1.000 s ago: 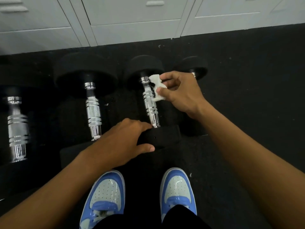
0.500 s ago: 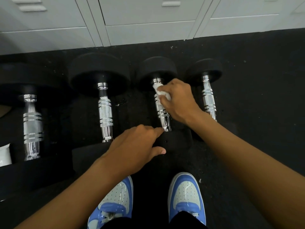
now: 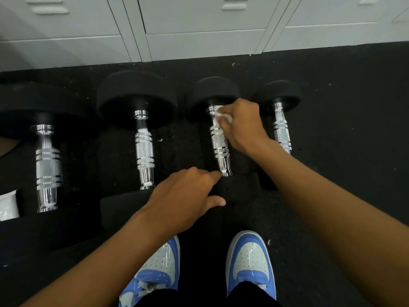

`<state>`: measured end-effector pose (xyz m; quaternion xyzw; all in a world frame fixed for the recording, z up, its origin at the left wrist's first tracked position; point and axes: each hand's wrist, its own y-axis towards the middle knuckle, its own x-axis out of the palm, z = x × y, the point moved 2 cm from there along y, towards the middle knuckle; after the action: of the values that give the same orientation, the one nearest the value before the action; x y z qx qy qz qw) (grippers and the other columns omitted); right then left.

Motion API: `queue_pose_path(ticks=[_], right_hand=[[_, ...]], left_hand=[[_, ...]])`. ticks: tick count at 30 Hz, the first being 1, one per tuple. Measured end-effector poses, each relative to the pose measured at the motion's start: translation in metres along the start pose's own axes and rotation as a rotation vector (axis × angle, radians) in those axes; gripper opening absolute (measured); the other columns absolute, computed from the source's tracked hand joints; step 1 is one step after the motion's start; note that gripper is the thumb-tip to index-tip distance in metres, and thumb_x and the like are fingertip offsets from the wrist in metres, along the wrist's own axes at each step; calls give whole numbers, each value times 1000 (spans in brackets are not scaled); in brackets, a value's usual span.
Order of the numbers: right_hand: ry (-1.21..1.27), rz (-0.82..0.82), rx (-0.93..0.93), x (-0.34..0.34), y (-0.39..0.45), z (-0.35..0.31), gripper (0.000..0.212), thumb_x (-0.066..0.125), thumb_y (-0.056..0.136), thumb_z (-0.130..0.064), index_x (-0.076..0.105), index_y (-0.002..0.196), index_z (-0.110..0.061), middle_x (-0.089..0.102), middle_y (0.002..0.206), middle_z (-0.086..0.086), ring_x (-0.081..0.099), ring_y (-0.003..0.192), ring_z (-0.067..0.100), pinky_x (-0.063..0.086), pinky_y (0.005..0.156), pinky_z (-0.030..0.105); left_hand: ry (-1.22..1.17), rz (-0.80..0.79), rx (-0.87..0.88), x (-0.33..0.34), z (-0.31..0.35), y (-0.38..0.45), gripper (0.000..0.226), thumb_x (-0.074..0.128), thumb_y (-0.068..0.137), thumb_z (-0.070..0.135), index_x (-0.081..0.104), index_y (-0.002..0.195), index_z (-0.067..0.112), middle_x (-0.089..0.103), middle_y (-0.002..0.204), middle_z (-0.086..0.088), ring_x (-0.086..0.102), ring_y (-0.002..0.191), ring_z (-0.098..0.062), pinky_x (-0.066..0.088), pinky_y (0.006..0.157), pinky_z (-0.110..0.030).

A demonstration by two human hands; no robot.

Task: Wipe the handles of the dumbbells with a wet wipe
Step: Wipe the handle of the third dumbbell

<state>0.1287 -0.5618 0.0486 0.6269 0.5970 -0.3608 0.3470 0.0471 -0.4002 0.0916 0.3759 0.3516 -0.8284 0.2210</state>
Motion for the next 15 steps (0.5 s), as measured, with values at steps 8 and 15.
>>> queue_pose_path(ticks=[8,15], right_hand=[[5,-32,-62,-6,-27,-5,15,65,82,-10,75,92,-3,67,88,16,61,79,23,41,73,21],[10,5,-68,8,-4,-10,19,58,84,-11,71,74,-2,64,79,13,60,71,22,52,69,34]], left_hand=[[35,16,24,1,0,0,52,48,91,53,46,133,21,59,124,2,57,111,-21,48,90,-35],[19,23,36,0,1,0,52,49,92,51,46,133,20,60,123,2,57,109,-19,48,90,-33]])
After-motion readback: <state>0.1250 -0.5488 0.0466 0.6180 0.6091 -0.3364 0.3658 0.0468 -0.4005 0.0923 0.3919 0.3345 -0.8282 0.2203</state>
